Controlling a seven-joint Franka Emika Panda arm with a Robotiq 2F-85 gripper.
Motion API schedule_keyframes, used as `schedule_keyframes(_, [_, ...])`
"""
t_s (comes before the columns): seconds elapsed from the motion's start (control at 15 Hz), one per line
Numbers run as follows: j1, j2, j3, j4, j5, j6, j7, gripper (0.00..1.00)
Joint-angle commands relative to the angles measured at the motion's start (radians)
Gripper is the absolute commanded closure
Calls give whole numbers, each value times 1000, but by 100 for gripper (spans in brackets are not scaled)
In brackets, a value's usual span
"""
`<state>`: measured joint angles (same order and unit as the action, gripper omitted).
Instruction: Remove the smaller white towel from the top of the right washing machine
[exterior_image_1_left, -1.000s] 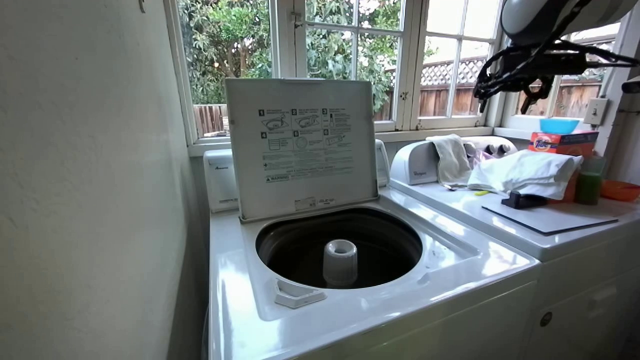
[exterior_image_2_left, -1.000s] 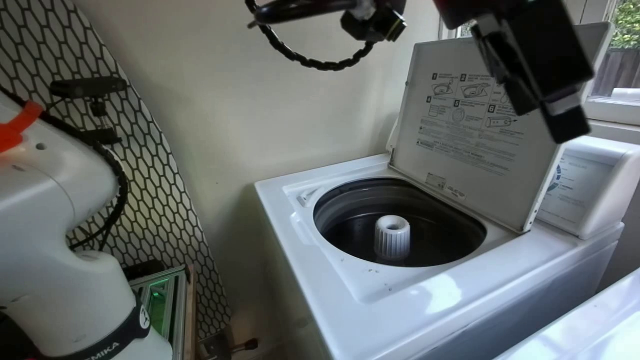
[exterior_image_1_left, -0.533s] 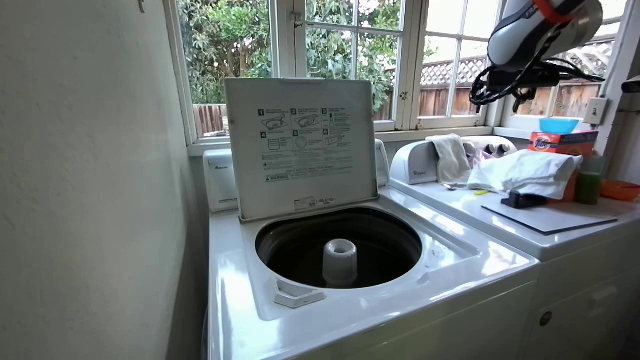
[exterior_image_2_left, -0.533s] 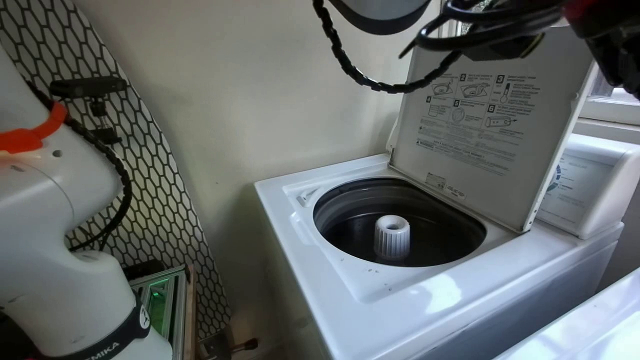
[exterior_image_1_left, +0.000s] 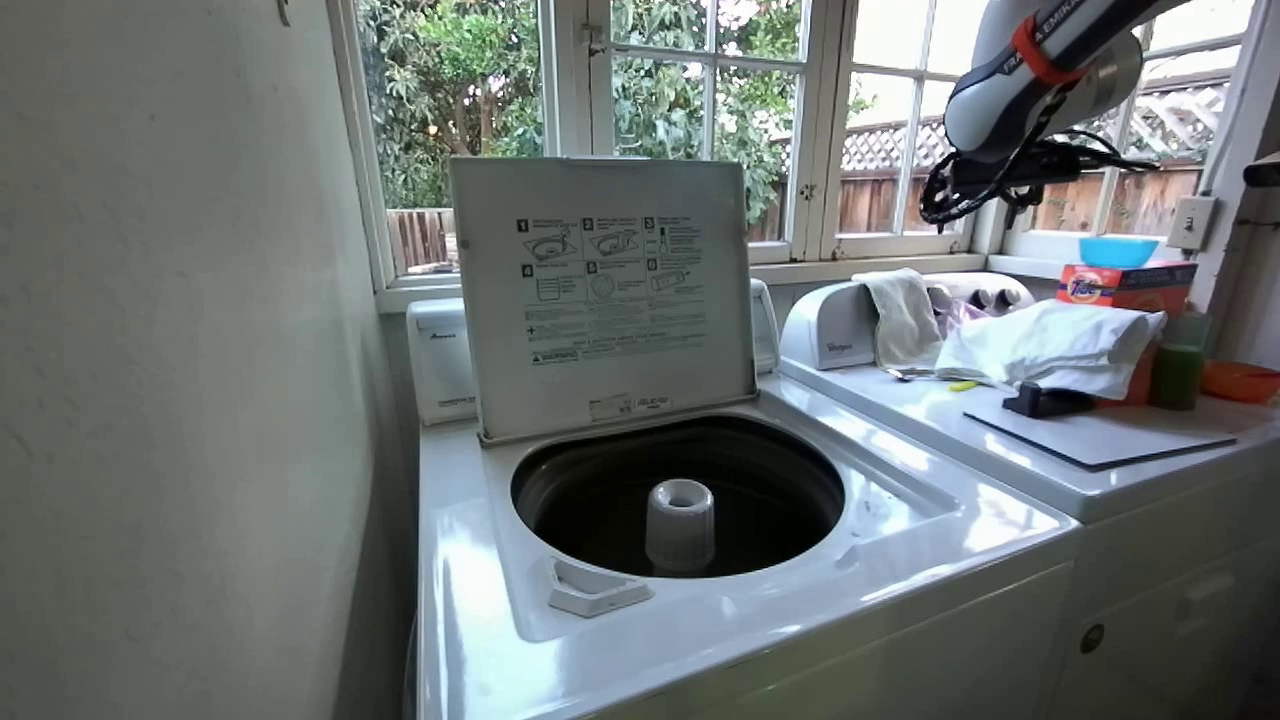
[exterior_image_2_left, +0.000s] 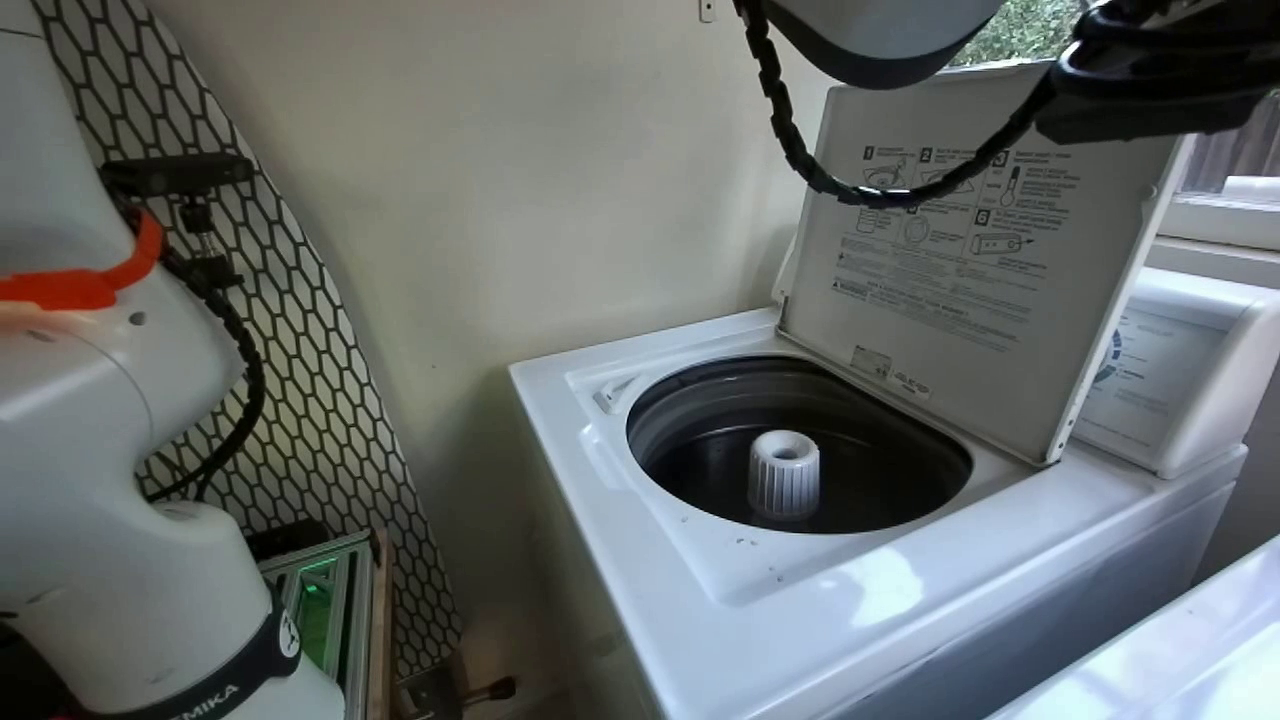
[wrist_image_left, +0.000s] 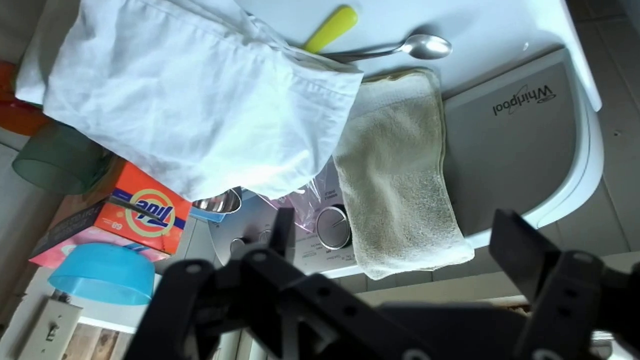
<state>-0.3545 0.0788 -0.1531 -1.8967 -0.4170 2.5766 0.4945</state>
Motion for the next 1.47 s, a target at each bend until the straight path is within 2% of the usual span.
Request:
schedule_keyframes(0.0, [49, 3, -52, 5, 11, -2, -10, 0])
schedule_keyframes(0.13, [49, 44, -64, 46, -2, 29, 14, 0])
schedule_keyframes(0.2, [50, 75, -73, 74, 33, 57, -19, 0])
schedule_keyframes(0.47, [36, 217, -87, 211, 198, 137, -207, 0])
schedule_keyframes(0.67, [1, 313, -38, 309, 368, 123, -419, 0])
schedule_keyframes(0.73, [3, 348, -37, 350, 380, 112, -449, 0])
schedule_keyframes(0.87, [28, 438, -76, 455, 351, 99, -413, 0])
schedule_keyframes(0.93, [36, 345, -76, 334, 352, 124, -411, 0])
schedule_keyframes(1.2, [38, 369, -80, 360, 351, 124, -410, 0])
schedule_keyframes(1.27, [24, 361, -57, 348, 373, 112, -445, 0])
schedule_keyframes(1.4, [21, 441, -65, 427, 368, 126, -435, 0])
